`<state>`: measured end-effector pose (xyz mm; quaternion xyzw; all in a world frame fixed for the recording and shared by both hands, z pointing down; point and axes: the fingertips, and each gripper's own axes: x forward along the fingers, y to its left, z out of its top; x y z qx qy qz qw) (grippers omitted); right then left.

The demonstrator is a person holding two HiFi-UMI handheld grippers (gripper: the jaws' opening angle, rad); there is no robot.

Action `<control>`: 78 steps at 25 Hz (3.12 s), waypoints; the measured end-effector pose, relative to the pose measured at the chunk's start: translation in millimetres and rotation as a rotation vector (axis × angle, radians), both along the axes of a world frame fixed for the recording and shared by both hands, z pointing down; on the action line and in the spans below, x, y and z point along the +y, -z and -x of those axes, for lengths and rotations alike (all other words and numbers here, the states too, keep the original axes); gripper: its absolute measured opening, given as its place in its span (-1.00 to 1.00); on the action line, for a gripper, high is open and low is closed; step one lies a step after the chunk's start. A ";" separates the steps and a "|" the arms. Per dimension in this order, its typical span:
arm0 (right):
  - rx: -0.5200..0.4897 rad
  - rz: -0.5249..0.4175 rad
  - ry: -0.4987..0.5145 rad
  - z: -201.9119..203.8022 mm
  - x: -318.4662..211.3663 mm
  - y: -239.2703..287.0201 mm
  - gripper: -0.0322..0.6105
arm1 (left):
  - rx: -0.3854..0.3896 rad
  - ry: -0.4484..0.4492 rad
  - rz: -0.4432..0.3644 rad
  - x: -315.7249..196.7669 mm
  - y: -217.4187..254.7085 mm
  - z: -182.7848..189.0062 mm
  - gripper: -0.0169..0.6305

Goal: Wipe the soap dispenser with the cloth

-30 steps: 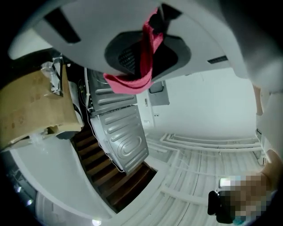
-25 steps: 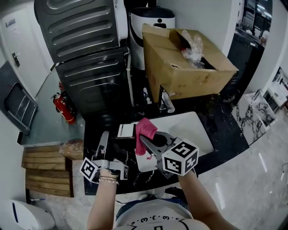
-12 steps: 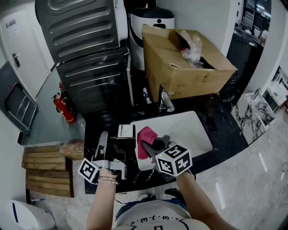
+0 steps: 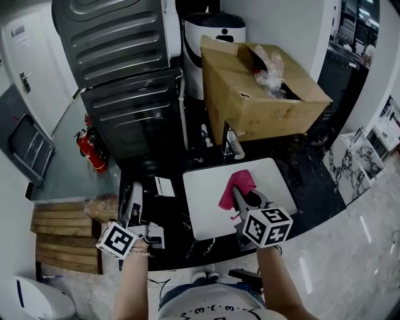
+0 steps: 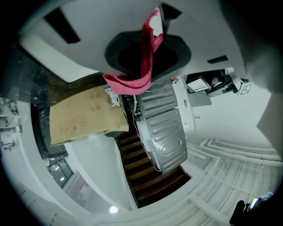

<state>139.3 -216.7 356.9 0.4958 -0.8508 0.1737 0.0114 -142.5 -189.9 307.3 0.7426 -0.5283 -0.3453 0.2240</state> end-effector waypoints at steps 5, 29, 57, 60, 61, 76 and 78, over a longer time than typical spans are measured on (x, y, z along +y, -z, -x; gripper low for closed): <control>-0.003 0.008 -0.018 -11.5 -0.8 -4.2 -0.75 | -0.302 0.032 0.017 -10.3 4.4 6.1 -0.62; 0.069 0.189 0.023 17.2 3.6 -82.7 -0.75 | -0.848 -0.269 0.170 -199.0 -107.7 2.9 -0.62; 0.208 -0.102 0.061 10.5 -6.4 8.1 -0.75 | -0.790 0.020 0.040 -34.6 -46.3 41.9 0.02; 0.256 -0.166 0.083 13.9 -5.6 23.9 -0.75 | -0.818 0.095 0.051 -11.2 -37.9 45.9 -0.91; 0.265 -0.185 0.088 14.8 -4.6 29.0 -0.75 | -0.807 0.114 0.048 -4.3 -31.9 46.7 -0.91; 0.313 -0.344 0.127 32.4 20.7 68.6 -0.75 | -0.869 0.062 -0.096 14.6 28.7 -16.1 -0.91; 0.309 -0.347 0.116 28.0 21.8 71.9 -0.75 | -0.876 0.056 -0.102 15.5 30.8 -19.9 -0.91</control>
